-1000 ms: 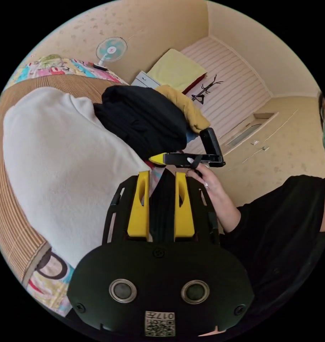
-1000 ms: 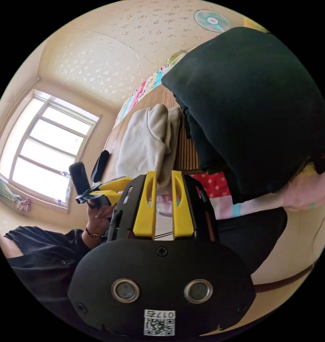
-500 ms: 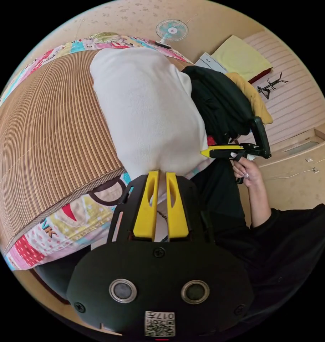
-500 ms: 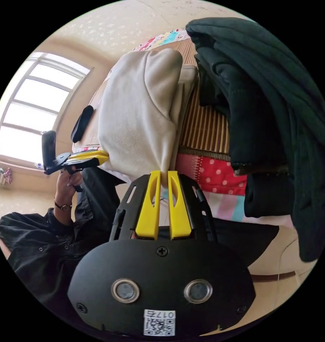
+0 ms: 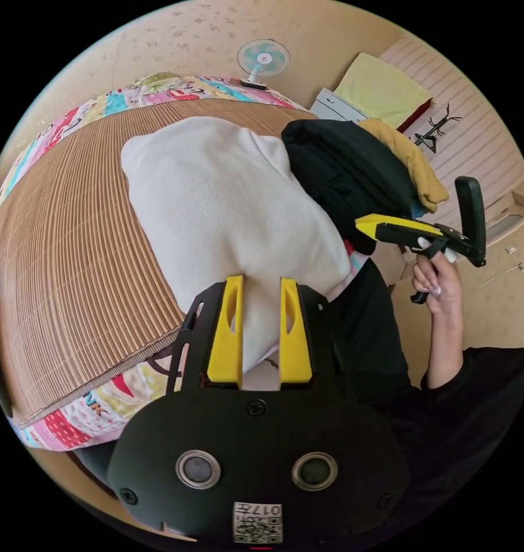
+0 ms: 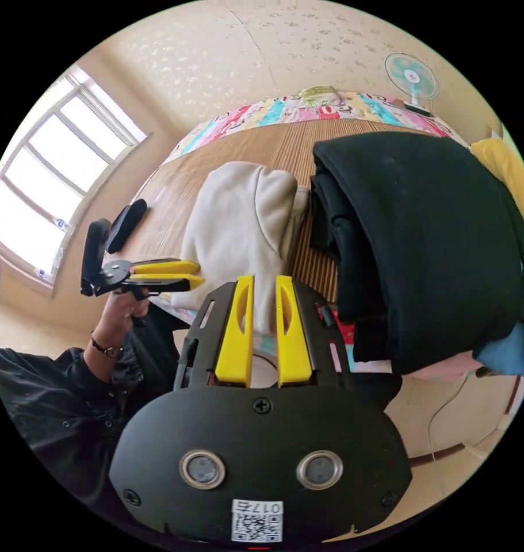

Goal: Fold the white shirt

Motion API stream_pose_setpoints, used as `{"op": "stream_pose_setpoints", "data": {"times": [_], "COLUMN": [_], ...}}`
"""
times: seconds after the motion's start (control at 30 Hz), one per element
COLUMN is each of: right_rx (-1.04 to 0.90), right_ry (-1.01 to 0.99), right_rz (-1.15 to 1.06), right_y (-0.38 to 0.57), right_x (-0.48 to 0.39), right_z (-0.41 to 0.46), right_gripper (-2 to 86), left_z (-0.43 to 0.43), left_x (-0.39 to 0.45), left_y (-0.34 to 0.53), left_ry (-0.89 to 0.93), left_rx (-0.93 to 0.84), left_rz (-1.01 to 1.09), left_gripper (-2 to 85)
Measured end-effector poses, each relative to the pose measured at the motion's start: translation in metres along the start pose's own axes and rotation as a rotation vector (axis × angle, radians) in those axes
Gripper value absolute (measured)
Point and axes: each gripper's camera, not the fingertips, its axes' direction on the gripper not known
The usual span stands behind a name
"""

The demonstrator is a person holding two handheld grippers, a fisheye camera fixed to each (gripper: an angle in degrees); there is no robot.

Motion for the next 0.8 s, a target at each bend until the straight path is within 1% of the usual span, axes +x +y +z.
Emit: {"op": "stream_pose_setpoints", "data": {"times": [0.07, 0.13, 0.2, 0.23, 0.27, 0.3, 0.33, 0.37, 0.4, 0.47, 0.57, 0.7, 0.77, 0.8], "right_rx": [0.065, 0.116, 0.183, 0.194, 0.118, 0.044, 0.021, 0.163, 0.192, 0.197, 0.219, 0.202, 0.184, 0.175], "right_ry": [0.004, 0.066, 0.124, 0.167, 0.232, 0.262, 0.269, 0.282, 0.283, 0.248, 0.237, 0.193, 0.196, 0.208], "right_rz": [-0.097, -0.149, -0.189, -0.224, -0.208, -0.187, -0.186, -0.197, -0.187, -0.175, -0.174, -0.152, -0.167, -0.183], "right_y": [-0.023, -0.042, -0.059, -0.068, -0.076, -0.079, -0.073, -0.053, -0.047, -0.039, -0.033, -0.04, -0.045, -0.047], "right_x": [-0.031, -0.052, -0.066, -0.07, -0.065, -0.059, -0.05, -0.047, -0.044, -0.036, -0.029, -0.014, -0.008, -0.009], "right_z": [-0.008, -0.005, 0.013, 0.04, 0.082, 0.107, 0.139, 0.131, 0.126, 0.115, 0.107, 0.095, 0.087, 0.085], "right_gripper": [3.4, 2.6, 2.0, 1.5, 1.2, 1.1, 1.0, 0.8, 0.8, 0.7, 0.6, 0.6, 0.8, 0.8], "left_z": [-0.006, -0.011, -0.013, -0.013, -0.015, -0.016, -0.024, -0.034, -0.04, -0.063, -0.073, -0.051, -0.026, -0.022], "left_x": [-0.014, -0.027, -0.041, -0.048, -0.055, -0.058, -0.064, -0.071, -0.074, -0.093, -0.126, -0.166, -0.187, -0.19], "left_y": [0.011, 0.022, 0.032, 0.038, 0.044, 0.047, 0.053, 0.06, 0.063, 0.078, 0.086, 0.084, 0.082, 0.082], "left_ry": [0.078, 0.142, 0.225, 0.285, 0.348, 0.374, 0.41, 0.416, 0.405, 0.314, 0.281, 0.392, 0.492, 0.524], "left_rx": [0.055, 0.098, 0.11, 0.117, 0.119, 0.121, 0.135, 0.151, 0.16, 0.198, 0.202, 0.144, 0.078, 0.072], "left_rz": [-0.003, -0.018, -0.036, -0.039, -0.033, -0.029, -0.019, -0.013, -0.015, -0.061, -0.149, -0.269, -0.357, -0.365], "left_gripper": [10.8, 11.2, 11.4, 11.8, 12.5, 12.8, 13.4, 13.6, 13.7, 14.9, 18.0, 18.1, 15.8, 15.0]}}
